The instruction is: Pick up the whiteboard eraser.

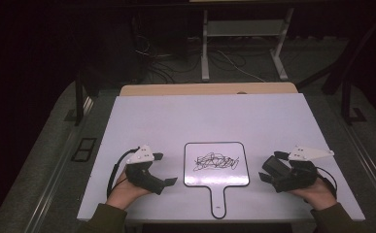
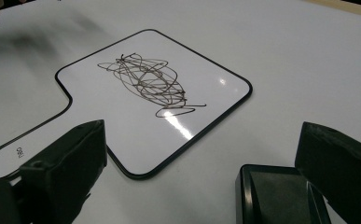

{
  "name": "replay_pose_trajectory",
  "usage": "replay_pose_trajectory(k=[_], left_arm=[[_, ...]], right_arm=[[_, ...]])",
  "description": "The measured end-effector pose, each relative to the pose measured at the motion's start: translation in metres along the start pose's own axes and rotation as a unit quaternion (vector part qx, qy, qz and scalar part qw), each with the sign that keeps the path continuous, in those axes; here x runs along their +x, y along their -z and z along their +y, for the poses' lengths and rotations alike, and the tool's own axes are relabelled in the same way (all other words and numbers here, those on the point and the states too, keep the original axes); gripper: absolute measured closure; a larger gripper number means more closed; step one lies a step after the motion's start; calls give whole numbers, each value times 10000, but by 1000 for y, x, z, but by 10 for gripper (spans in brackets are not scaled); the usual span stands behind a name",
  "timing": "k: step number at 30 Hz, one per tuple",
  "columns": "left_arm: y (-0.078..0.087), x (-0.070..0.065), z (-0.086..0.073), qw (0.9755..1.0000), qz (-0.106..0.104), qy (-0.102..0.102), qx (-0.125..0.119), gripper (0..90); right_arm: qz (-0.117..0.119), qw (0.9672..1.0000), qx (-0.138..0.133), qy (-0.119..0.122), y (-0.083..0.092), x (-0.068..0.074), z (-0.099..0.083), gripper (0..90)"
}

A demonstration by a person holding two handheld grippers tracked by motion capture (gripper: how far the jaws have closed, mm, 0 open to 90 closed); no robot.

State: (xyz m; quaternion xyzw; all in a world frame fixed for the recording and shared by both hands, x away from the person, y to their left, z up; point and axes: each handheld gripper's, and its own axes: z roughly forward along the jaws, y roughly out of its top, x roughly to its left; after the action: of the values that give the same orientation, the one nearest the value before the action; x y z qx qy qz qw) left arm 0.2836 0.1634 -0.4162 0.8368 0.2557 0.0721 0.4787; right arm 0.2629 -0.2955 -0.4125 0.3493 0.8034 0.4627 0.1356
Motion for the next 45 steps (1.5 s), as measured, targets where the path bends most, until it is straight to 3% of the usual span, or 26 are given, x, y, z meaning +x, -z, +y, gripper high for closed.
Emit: replay_pose_trajectory(k=[9,17,25,45], left_arm=[[1,0,-1,10000,-11,17,-23,0],[1,1,-2,10000,-6,68,-41,0],[3,2,-3,9999,19,81,-76,0],[5,2,-5,10000,-13,55,-81,0]], right_arm=[[-61,9999,5,118,1,-1,4,11],[-37,9999,-51,115,3,-10,8,11],[-181,9998,8,81,9,-17,10,12],[-706,9958,576,84,15,-40,4,13]])
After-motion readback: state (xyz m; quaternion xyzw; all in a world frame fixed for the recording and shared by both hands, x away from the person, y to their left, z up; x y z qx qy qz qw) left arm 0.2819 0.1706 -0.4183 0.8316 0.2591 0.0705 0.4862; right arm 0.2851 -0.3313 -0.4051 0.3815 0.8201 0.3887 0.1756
